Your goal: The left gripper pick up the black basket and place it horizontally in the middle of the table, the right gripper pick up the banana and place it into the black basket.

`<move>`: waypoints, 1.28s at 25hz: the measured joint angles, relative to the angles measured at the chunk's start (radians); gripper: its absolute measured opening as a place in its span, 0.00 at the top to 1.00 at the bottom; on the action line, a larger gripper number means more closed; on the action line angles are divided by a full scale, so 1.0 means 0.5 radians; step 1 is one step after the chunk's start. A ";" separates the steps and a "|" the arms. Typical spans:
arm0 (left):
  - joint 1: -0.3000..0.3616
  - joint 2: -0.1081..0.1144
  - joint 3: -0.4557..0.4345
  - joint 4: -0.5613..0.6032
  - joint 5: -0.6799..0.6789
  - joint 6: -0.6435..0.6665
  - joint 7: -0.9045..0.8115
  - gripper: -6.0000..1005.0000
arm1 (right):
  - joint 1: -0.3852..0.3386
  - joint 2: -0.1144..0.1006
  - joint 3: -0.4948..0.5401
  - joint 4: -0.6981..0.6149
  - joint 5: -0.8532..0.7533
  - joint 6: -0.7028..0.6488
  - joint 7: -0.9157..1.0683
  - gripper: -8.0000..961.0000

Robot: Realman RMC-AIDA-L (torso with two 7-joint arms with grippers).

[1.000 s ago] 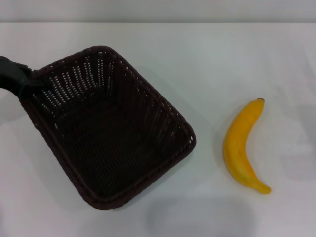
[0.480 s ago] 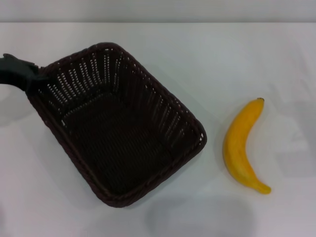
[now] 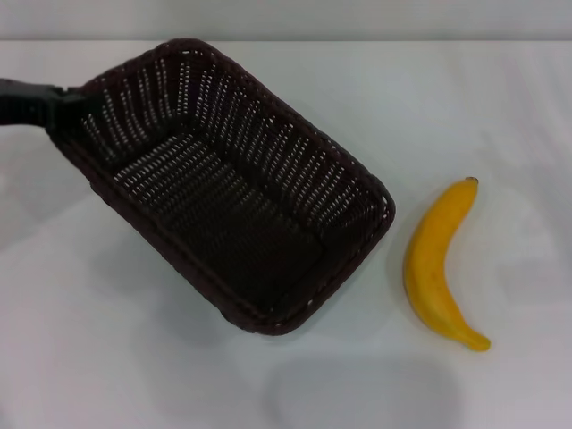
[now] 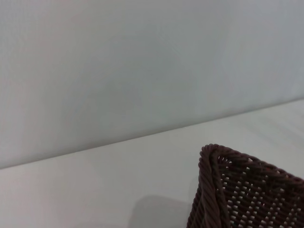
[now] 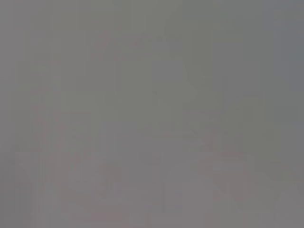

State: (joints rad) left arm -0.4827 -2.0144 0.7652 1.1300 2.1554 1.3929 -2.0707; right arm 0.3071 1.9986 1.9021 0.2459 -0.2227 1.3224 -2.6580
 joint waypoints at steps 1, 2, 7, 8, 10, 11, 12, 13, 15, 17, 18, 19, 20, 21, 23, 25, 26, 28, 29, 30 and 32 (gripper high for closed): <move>0.028 -0.029 0.012 0.068 0.001 0.001 -0.060 0.80 | 0.005 -0.012 0.006 0.019 0.000 -0.013 -0.002 0.17; 0.060 -0.060 0.027 0.137 0.001 0.000 -0.148 0.80 | 0.009 -0.025 0.006 0.037 -0.001 -0.029 -0.003 0.17; 0.156 -0.123 0.120 0.240 -0.032 -0.011 -0.469 0.80 | 0.068 -0.104 0.027 0.103 -0.003 -0.106 0.005 0.17; 0.177 -0.126 0.144 0.245 -0.062 -0.026 -0.525 0.80 | 0.088 -0.125 0.030 0.108 -0.003 -0.126 0.009 0.17; 0.214 -0.130 0.167 0.248 -0.099 -0.078 -0.603 0.80 | 0.127 -0.165 0.031 0.116 -0.007 -0.170 0.012 0.17; 0.235 -0.131 0.172 0.250 -0.109 -0.123 -0.647 0.80 | 0.150 -0.184 0.031 0.121 -0.012 -0.196 0.012 0.17; 0.256 -0.131 0.173 0.251 -0.111 -0.166 -0.683 0.80 | 0.175 -0.207 0.032 0.125 -0.017 -0.230 0.012 0.17; 0.278 -0.132 0.174 0.252 -0.114 -0.219 -0.718 0.80 | 0.175 -0.207 0.032 0.125 -0.017 -0.230 0.012 0.17; 0.316 -0.132 0.181 0.255 -0.114 -0.315 -0.762 0.80 | 0.239 -0.265 0.032 0.128 -0.022 -0.295 0.012 0.17; 0.351 -0.132 0.207 0.256 -0.109 -0.432 -0.792 0.80 | 0.259 -0.280 0.032 0.131 -0.022 -0.312 0.012 0.17; 0.364 -0.133 0.218 0.254 -0.107 -0.483 -0.804 0.80 | 0.270 -0.289 0.031 0.134 -0.022 -0.324 0.012 0.17; 0.378 -0.133 0.229 0.250 -0.108 -0.545 -0.820 0.80 | 0.278 -0.293 0.029 0.138 -0.022 -0.336 0.012 0.17; 0.389 -0.134 0.239 0.245 -0.112 -0.592 -0.829 0.80 | 0.287 -0.299 0.025 0.150 -0.023 -0.360 0.012 0.17; 0.397 -0.135 0.253 0.239 -0.123 -0.637 -0.836 0.80 | 0.292 -0.302 0.020 0.161 -0.026 -0.384 0.011 0.17; 0.406 -0.137 0.310 0.224 -0.152 -0.694 -0.846 0.80 | 0.295 -0.301 0.019 0.180 -0.036 -0.427 0.003 0.17; 0.408 -0.137 0.391 0.219 -0.169 -0.714 -0.858 0.80 | 0.293 -0.294 0.026 0.186 -0.046 -0.440 -0.005 0.17; 0.409 -0.137 0.449 0.218 -0.174 -0.719 -0.871 0.80 | 0.290 -0.289 0.028 0.186 -0.048 -0.440 -0.006 0.17; 0.417 -0.137 0.557 0.219 -0.175 -0.718 -0.894 0.80 | 0.284 -0.279 0.030 0.188 -0.048 -0.436 -0.009 0.17; 0.428 -0.137 0.605 0.222 -0.175 -0.715 -0.906 0.80 | 0.278 -0.272 0.031 0.193 -0.048 -0.434 -0.012 0.17; 0.441 -0.137 0.658 0.229 -0.177 -0.712 -0.919 0.80 | 0.273 -0.266 0.031 0.197 -0.049 -0.433 -0.017 0.17; 0.467 -0.136 0.732 0.238 -0.179 -0.705 -0.935 0.80 | 0.257 -0.247 0.033 0.205 -0.049 -0.432 -0.033 0.17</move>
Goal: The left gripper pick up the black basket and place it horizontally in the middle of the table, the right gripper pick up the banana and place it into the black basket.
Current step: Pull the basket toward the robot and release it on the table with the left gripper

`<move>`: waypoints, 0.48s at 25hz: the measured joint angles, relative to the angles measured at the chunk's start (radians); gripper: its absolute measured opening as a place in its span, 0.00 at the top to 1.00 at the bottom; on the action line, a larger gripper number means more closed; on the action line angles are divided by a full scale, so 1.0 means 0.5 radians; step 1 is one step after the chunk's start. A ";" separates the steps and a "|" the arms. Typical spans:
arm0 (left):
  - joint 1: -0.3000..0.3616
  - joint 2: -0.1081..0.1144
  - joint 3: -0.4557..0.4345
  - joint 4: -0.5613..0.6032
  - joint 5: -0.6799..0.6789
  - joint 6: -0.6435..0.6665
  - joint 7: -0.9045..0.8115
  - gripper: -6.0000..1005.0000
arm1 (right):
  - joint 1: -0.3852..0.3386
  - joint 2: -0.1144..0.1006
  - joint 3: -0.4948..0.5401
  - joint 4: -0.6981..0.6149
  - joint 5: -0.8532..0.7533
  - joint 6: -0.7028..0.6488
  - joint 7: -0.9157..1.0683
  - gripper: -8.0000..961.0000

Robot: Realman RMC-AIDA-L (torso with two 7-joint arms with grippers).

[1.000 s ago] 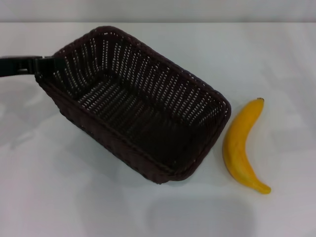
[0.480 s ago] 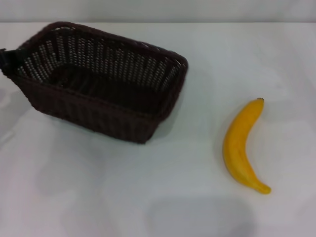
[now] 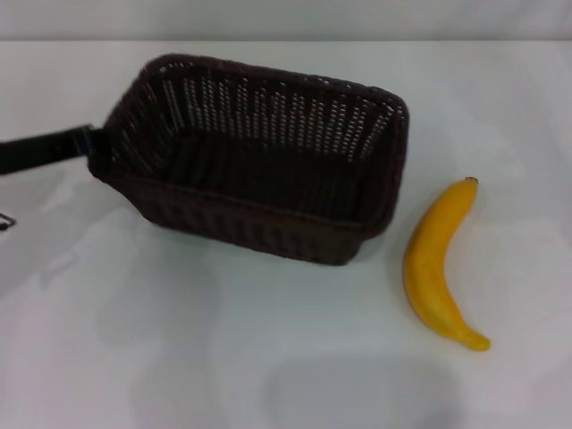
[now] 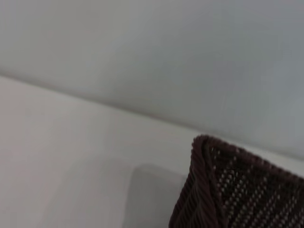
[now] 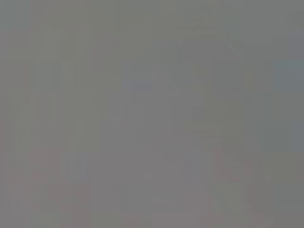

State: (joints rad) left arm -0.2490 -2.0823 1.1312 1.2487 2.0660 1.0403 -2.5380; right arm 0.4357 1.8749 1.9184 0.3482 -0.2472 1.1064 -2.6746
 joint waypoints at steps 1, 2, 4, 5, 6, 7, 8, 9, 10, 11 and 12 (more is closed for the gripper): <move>0.014 0.001 0.027 0.005 -0.003 0.006 -0.005 0.80 | -0.006 0.006 0.000 0.001 0.000 0.000 -0.005 0.17; 0.028 0.002 0.044 0.009 -0.008 0.015 -0.008 0.80 | -0.018 0.014 0.000 0.001 0.000 0.001 -0.007 0.17; 0.065 0.005 0.058 0.024 -0.017 0.051 -0.006 0.80 | -0.039 0.029 0.001 0.003 0.000 0.003 -0.009 0.17; 0.089 0.007 0.057 0.039 -0.028 0.080 -0.001 0.80 | -0.052 0.042 0.001 0.003 0.002 0.005 -0.011 0.18; 0.106 0.008 0.054 0.051 -0.032 0.105 0.004 0.81 | -0.060 0.049 0.001 0.003 0.003 0.005 -0.013 0.18; 0.124 0.010 0.049 0.065 -0.036 0.133 0.010 0.81 | -0.076 0.057 0.001 0.003 0.006 0.006 -0.017 0.18; 0.138 0.015 0.035 0.075 -0.041 0.178 0.024 0.81 | -0.089 0.062 0.001 0.003 0.009 0.007 -0.018 0.18; 0.144 0.020 0.010 0.079 -0.047 0.229 0.040 0.81 | -0.101 0.066 0.001 0.003 0.011 0.008 -0.019 0.18; 0.145 0.022 -0.010 0.079 -0.049 0.264 0.050 0.81 | -0.111 0.071 0.001 0.003 0.013 0.010 -0.019 0.18; 0.144 0.023 -0.056 0.079 -0.050 0.317 0.072 0.81 | -0.121 0.078 0.001 0.003 0.014 0.012 -0.019 0.18; 0.140 0.024 -0.102 0.077 -0.050 0.372 0.098 0.81 | -0.126 0.084 0.001 0.003 0.014 0.013 -0.020 0.18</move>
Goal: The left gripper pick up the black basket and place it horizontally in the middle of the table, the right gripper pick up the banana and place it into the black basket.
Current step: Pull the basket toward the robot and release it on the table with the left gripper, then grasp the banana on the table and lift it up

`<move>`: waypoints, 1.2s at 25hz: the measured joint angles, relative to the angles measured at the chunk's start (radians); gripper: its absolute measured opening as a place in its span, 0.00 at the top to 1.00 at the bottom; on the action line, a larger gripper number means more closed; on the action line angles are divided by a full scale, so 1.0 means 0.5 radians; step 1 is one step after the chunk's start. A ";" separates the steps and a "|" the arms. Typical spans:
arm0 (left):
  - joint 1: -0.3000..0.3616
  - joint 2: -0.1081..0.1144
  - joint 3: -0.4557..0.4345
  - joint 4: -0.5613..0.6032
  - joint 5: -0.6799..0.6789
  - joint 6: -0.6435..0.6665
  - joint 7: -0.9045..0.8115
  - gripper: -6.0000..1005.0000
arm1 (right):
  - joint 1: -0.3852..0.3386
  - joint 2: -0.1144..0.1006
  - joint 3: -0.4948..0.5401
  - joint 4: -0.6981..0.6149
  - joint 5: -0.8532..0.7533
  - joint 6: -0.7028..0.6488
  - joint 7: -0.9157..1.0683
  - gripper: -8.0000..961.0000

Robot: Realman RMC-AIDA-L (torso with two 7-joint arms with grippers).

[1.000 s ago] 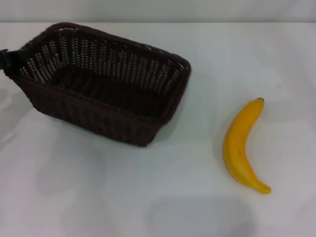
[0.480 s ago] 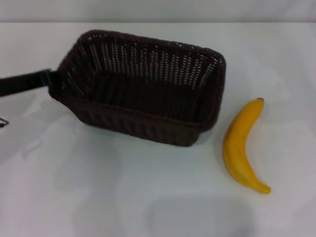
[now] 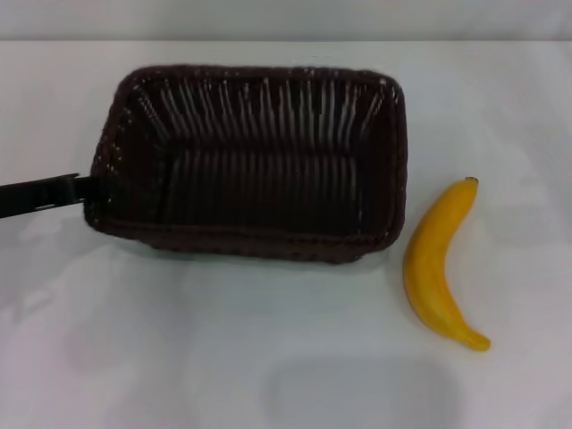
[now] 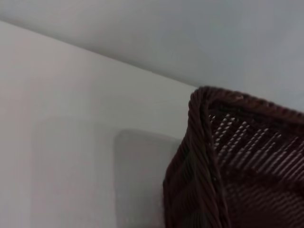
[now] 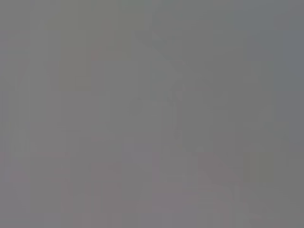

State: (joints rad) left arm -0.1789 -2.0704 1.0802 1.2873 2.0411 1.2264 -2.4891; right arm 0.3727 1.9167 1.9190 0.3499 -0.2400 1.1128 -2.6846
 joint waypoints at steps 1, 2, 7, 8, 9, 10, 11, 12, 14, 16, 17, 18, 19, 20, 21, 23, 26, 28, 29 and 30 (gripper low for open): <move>-0.005 -0.001 -0.048 -0.002 -0.004 0.055 0.027 0.80 | -0.004 0.006 0.000 0.000 0.000 0.000 -0.001 0.18; -0.012 -0.001 -0.095 -0.003 -0.009 0.107 0.053 0.78 | -0.007 0.013 0.000 0.000 -0.001 0.001 -0.002 0.18; -0.091 0.013 -0.239 0.002 -0.016 0.314 0.080 0.73 | -0.015 0.036 0.000 0.000 -0.009 0.002 -0.005 0.18; -0.104 0.017 -0.252 0.002 -0.015 0.331 0.080 0.71 | -0.015 0.039 0.000 0.000 -0.010 0.002 -0.005 0.18; -0.122 0.023 -0.266 0.001 -0.011 0.358 0.080 0.70 | -0.015 0.043 0.000 0.000 -0.010 0.002 -0.005 0.18; -0.137 0.028 -0.268 -0.002 -0.007 0.372 0.080 0.69 | -0.015 0.046 0.000 0.000 -0.010 0.003 -0.005 0.18; -0.146 0.030 -0.268 -0.005 -0.003 0.381 0.080 0.68 | -0.015 0.051 0.000 0.000 -0.010 0.007 -0.005 0.18; -0.161 0.032 -0.265 -0.015 0.001 0.397 0.081 0.66 | -0.015 0.054 0.000 0.000 -0.009 0.014 -0.005 0.18; -0.190 0.035 -0.258 -0.037 0.008 0.426 0.080 0.62 | -0.015 0.057 0.000 0.000 -0.006 0.029 -0.006 0.18; -0.225 0.035 -0.256 -0.055 0.039 0.460 0.077 0.58 | -0.015 0.059 0.000 0.000 -0.002 0.042 -0.006 0.18; -0.250 0.035 -0.256 -0.065 0.066 0.484 0.070 0.56 | -0.015 0.060 0.000 0.000 -0.001 0.045 -0.006 0.18; -0.263 0.036 -0.256 -0.070 0.085 0.498 0.063 0.56 | -0.015 0.060 0.000 0.000 0.001 0.050 -0.006 0.18; -0.274 0.036 -0.256 -0.075 0.103 0.512 0.058 0.55 | -0.015 0.060 0.000 0.000 0.001 0.053 -0.006 0.18; -0.282 0.037 -0.257 -0.079 0.112 0.524 0.053 0.55 | -0.017 0.060 0.000 0.000 0.001 0.055 -0.006 0.18; -0.293 0.038 -0.257 -0.085 0.123 0.542 0.049 0.55 | -0.020 0.060 0.000 0.000 0.002 0.057 -0.006 0.18; -0.307 0.044 -0.260 -0.090 0.132 0.574 0.045 0.55 | -0.029 0.061 0.000 0.000 0.002 0.058 -0.006 0.18; -0.306 0.060 -0.268 -0.085 0.133 0.589 0.040 0.54 | -0.037 0.063 0.000 0.000 0.004 0.062 -0.006 0.18; -0.301 0.074 -0.284 -0.080 0.128 0.591 0.055 0.53 | -0.041 0.063 0.000 0.000 0.005 0.063 -0.006 0.18; -0.299 0.082 -0.306 -0.078 0.121 0.595 0.079 0.53 | -0.043 0.063 0.000 0.000 0.005 0.063 -0.006 0.18; -0.298 0.089 -0.335 -0.075 0.116 0.600 0.105 0.53 | -0.045 0.063 0.000 0.000 0.005 0.063 -0.006 0.18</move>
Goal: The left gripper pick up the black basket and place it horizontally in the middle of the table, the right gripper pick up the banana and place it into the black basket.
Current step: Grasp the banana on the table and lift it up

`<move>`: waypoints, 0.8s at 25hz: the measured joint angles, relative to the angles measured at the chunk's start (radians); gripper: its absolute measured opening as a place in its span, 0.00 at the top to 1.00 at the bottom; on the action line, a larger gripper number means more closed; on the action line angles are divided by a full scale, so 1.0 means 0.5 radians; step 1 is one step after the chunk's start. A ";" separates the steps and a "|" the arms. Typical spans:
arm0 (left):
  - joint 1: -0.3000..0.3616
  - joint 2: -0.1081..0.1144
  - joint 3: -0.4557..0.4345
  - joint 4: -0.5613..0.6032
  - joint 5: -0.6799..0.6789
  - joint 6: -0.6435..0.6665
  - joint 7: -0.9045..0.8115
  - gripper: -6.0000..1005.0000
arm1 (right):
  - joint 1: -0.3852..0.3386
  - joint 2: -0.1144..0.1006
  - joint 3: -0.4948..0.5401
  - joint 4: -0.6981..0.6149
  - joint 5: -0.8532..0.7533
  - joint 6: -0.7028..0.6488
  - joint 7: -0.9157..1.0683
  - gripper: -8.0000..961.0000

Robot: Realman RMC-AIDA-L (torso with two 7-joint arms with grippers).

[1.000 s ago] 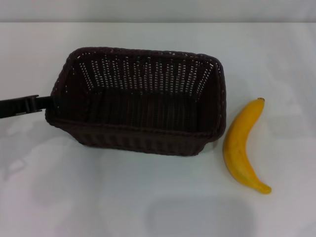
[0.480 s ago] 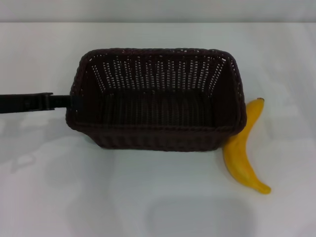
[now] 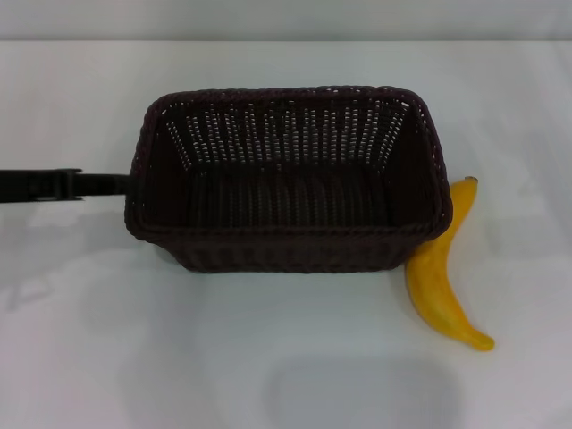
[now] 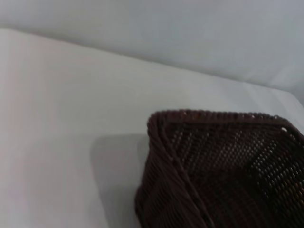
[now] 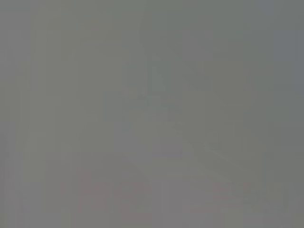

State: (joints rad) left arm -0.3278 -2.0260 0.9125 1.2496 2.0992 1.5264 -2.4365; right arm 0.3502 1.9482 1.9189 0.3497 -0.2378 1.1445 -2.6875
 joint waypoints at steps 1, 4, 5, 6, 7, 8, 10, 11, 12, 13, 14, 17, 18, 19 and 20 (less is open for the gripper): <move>0.000 0.001 -0.028 0.002 -0.001 0.004 0.031 0.53 | -0.001 0.000 0.000 0.000 -0.001 0.000 0.000 0.18; 0.000 0.002 -0.171 0.027 -0.004 0.023 0.187 0.52 | -0.002 -0.001 -0.003 0.000 -0.013 0.000 0.000 0.18; 0.001 0.003 -0.212 0.036 -0.006 0.029 0.244 0.52 | -0.002 -0.006 -0.007 0.000 -0.016 -0.001 0.008 0.18; 0.002 0.003 -0.268 0.044 -0.021 0.035 0.317 0.49 | -0.002 -0.015 -0.011 0.000 -0.020 -0.004 0.028 0.18; 0.005 0.002 -0.312 0.047 -0.046 0.044 0.382 0.46 | -0.002 -0.028 -0.015 0.002 -0.031 -0.009 0.063 0.18; 0.012 0.002 -0.378 0.047 -0.089 0.054 0.462 0.42 | -0.006 -0.043 -0.018 0.012 -0.047 -0.016 0.101 0.18; 0.031 -0.002 -0.485 0.044 -0.217 0.067 0.600 0.36 | -0.040 -0.095 -0.020 0.081 -0.129 -0.061 0.262 0.18; 0.052 -0.008 -0.547 0.041 -0.313 0.069 0.697 0.33 | -0.069 -0.127 -0.020 0.154 -0.205 -0.112 0.368 0.18; 0.078 -0.014 -0.593 0.039 -0.404 0.069 0.784 0.29 | -0.098 -0.156 -0.017 0.223 -0.266 -0.155 0.466 0.18; 0.106 -0.019 -0.627 0.037 -0.500 0.070 0.872 0.25 | -0.128 -0.183 -0.014 0.311 -0.359 -0.212 0.575 0.18; 0.139 -0.028 -0.655 0.034 -0.586 0.070 0.950 0.21 | -0.165 -0.217 -0.009 0.423 -0.471 -0.282 0.708 0.18; 0.229 -0.064 -0.745 0.022 -0.818 0.071 1.165 0.13 | -0.259 -0.321 0.016 0.749 -0.880 -0.481 1.192 0.18; 0.266 -0.080 -0.778 0.013 -0.896 0.070 1.240 0.13 | -0.280 -0.353 0.044 0.851 -1.045 -0.518 1.379 0.18; 0.301 -0.092 -0.797 0.000 -0.957 0.071 1.295 0.13 | -0.298 -0.373 0.103 0.956 -1.255 -0.526 1.577 0.18; 0.329 -0.097 -0.807 -0.020 -1.017 0.071 1.344 0.13 | -0.315 -0.384 0.219 1.103 -1.578 -0.503 1.862 0.18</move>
State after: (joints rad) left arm -0.1633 -2.0747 0.5088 1.2397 1.5908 1.5617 -1.7645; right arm 0.1928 1.7561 2.0282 0.9012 -1.0269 0.8931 -1.7564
